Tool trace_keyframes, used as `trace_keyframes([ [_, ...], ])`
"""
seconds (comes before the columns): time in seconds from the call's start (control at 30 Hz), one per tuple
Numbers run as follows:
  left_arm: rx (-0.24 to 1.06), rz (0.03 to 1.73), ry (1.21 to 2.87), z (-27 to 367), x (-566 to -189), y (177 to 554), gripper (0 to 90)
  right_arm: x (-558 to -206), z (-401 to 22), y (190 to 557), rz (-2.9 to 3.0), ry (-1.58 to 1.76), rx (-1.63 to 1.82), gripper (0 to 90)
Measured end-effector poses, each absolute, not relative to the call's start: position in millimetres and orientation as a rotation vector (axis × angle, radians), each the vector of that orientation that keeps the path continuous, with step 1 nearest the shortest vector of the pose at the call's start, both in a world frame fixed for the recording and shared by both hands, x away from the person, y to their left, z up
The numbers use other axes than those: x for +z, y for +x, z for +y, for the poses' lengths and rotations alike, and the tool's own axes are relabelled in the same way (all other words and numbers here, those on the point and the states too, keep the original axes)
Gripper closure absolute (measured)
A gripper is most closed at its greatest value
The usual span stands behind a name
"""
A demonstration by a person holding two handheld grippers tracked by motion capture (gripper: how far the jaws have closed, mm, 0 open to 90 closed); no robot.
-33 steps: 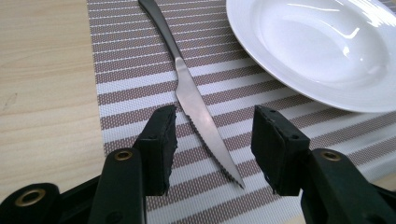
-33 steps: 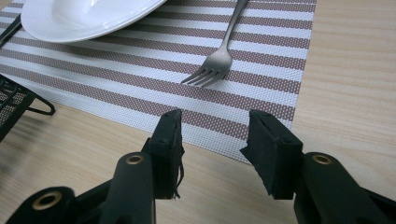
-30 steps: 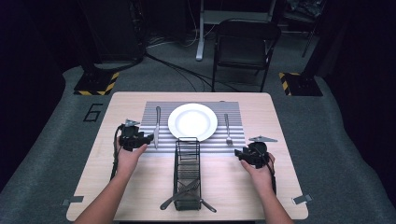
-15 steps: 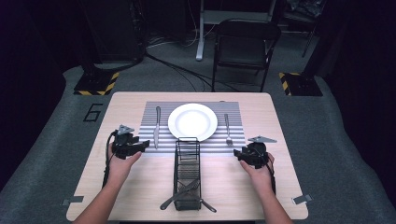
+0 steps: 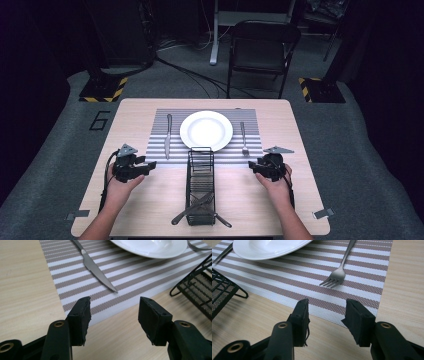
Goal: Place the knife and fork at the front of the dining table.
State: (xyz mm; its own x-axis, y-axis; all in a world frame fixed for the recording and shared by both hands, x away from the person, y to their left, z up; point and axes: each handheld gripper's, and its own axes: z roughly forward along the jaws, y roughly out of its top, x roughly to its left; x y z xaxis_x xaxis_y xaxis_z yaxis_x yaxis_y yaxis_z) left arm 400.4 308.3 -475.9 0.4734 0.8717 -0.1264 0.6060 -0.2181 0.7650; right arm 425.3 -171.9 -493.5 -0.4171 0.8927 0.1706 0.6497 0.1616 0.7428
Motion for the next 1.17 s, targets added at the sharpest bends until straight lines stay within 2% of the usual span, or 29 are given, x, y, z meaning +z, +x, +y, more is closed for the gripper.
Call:
trace_keyframes([
  [0.4, 0.392, 1.201, 1.944, 316.8, -503.2, 390.4, 42.6, -495.8, -171.1, 425.7, 2.14, 1.483, 1.102, 53.5],
  [0.53, 0.434, 1.214, 1.957, 317.9, -507.3, 391.2, 39.4, -496.2, -171.0, 425.8, 2.144, 1.481, 1.096, 53.5],
  [0.8, 0.5, 1.257, 1.954, 330.0, -511.2, 393.3, 38.7, -498.3, -168.7, 426.2, 2.154, 1.462, 1.081, 53.7],
  [1.17, 0.504, 1.349, 1.899, 347.1, -517.1, 399.2, 38.8, -500.0, -167.9, 426.5, 2.16, 1.454, 1.066, 52.9],
])
